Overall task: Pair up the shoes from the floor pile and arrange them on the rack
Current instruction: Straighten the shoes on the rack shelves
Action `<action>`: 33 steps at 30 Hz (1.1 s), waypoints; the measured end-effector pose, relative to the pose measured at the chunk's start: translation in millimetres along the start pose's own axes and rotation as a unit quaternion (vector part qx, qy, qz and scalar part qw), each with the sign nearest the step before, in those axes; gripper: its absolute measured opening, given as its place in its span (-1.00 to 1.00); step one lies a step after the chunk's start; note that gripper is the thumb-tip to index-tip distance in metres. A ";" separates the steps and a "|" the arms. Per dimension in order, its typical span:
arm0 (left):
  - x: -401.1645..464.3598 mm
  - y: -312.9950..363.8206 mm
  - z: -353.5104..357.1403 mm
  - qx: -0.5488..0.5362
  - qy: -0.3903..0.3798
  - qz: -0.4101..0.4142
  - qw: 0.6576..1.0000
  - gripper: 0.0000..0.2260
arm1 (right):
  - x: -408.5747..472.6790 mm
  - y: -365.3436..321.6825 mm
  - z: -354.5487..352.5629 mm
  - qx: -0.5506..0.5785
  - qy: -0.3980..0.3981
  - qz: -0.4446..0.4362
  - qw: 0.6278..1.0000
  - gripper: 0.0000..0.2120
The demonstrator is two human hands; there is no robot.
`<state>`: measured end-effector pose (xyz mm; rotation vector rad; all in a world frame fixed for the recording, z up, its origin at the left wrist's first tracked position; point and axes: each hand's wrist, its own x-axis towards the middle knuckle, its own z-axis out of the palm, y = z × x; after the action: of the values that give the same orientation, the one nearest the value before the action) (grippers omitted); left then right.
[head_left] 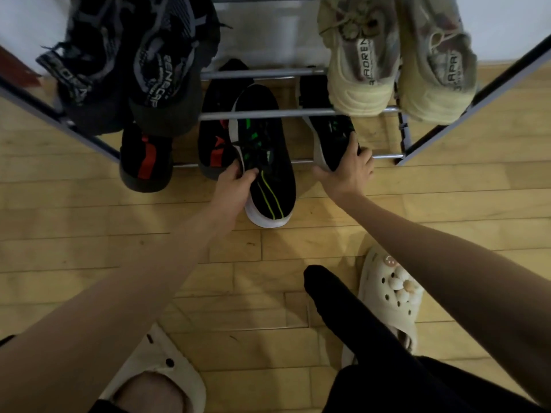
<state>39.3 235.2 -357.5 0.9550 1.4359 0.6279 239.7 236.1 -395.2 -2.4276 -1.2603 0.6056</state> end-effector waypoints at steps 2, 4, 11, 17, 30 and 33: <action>-0.5 1.9 4.7 0.004 -0.011 -0.002 1.000 -0.62 | 1.8 10.6 -9.8 -0.019 0.021 -0.004 1.000 -0.04; 0.0 4.0 11.2 0.009 -0.018 -0.004 1.000 -0.63 | 7.9 20.4 -22.2 -0.033 0.043 -0.003 0.999 -0.06; 9.0 9.8 36.4 0.025 -0.034 0.000 0.999 -0.62 | 31.0 37.8 -39.1 -0.030 0.075 0.011 0.997 -0.12; 26.3 11.7 52.9 0.037 -0.063 0.016 0.997 -0.61 | 41.6 53.6 -35.7 -0.024 0.045 -0.010 0.999 -0.16; 66.2 28.2 122.2 -0.002 -0.048 0.021 0.999 -0.58 | 13.6 85.8 -39.2 -0.041 0.079 -0.154 0.984 -0.47; 69.5 21.9 127.5 -0.029 -0.035 0.017 0.999 -0.61 | 13.4 82.9 -36.6 -0.043 0.073 -0.138 0.987 -0.46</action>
<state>173.8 284.0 -390.4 0.9492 1.3357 0.6518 322.2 198.0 -406.5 -2.2585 -1.5491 0.2957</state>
